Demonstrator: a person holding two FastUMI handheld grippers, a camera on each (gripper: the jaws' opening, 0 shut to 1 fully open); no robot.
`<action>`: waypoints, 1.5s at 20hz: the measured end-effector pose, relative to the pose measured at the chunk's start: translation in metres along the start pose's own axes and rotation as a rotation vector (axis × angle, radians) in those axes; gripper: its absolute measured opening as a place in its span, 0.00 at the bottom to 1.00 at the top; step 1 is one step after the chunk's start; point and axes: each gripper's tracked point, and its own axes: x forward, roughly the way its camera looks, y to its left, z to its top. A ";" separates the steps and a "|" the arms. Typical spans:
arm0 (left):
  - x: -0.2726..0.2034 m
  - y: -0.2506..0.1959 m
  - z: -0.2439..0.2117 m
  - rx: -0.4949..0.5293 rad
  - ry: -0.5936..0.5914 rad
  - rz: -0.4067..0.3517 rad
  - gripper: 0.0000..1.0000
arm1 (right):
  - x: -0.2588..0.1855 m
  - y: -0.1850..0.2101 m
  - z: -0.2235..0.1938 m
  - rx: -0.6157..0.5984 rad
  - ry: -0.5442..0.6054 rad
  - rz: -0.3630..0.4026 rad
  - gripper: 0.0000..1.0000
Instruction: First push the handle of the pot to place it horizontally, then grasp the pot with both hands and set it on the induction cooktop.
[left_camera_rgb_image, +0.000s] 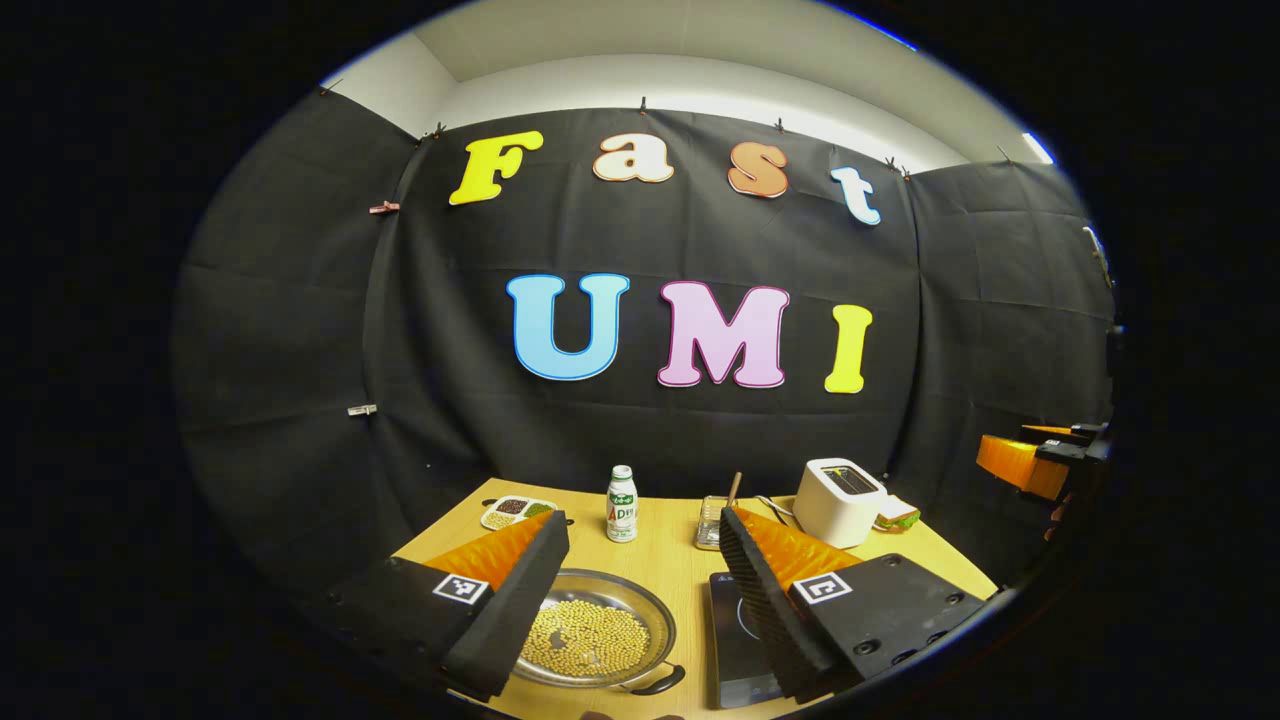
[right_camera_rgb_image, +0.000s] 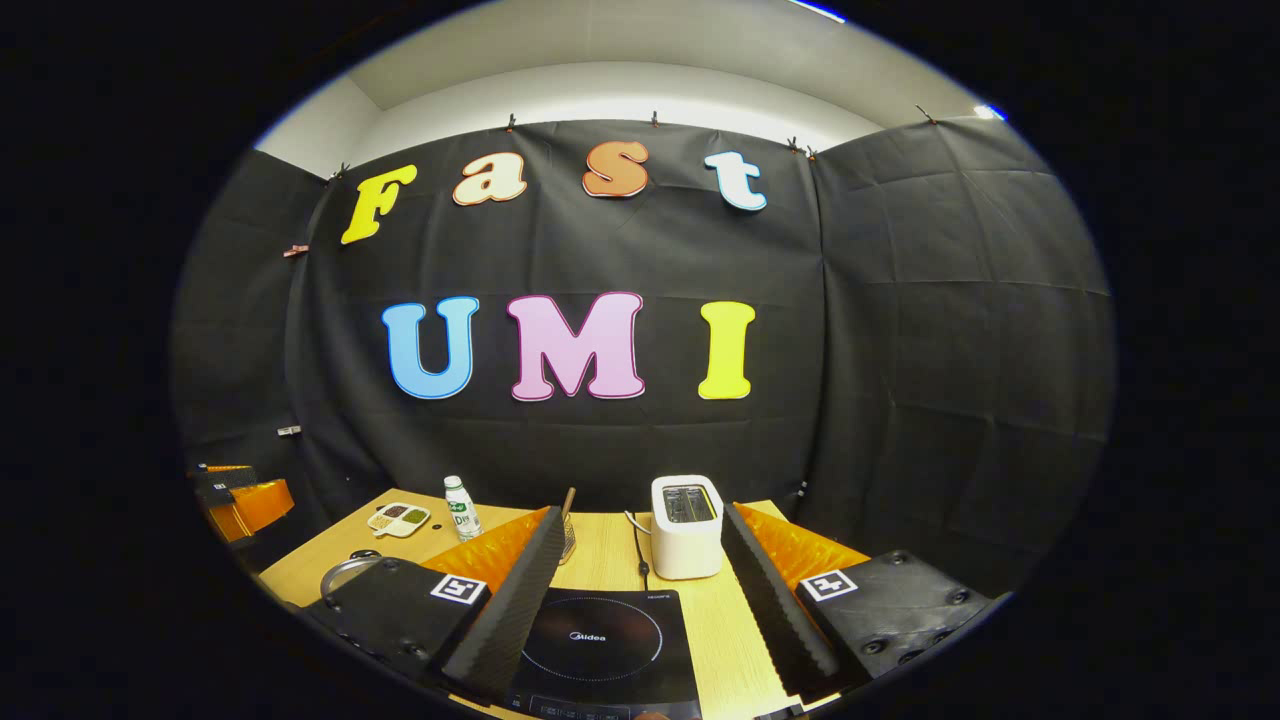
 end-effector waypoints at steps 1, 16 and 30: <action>0.000 0.004 -0.001 0.007 -0.003 -0.001 0.95 | 0.000 0.002 0.000 0.000 0.002 -0.003 0.98; -0.006 0.056 -0.040 -0.020 0.049 -0.095 0.95 | -0.022 0.041 -0.007 -0.053 0.027 -0.086 0.98; -0.001 0.042 -0.087 -0.038 0.242 -0.161 0.61 | -0.010 0.072 -0.042 -0.037 0.076 0.072 0.98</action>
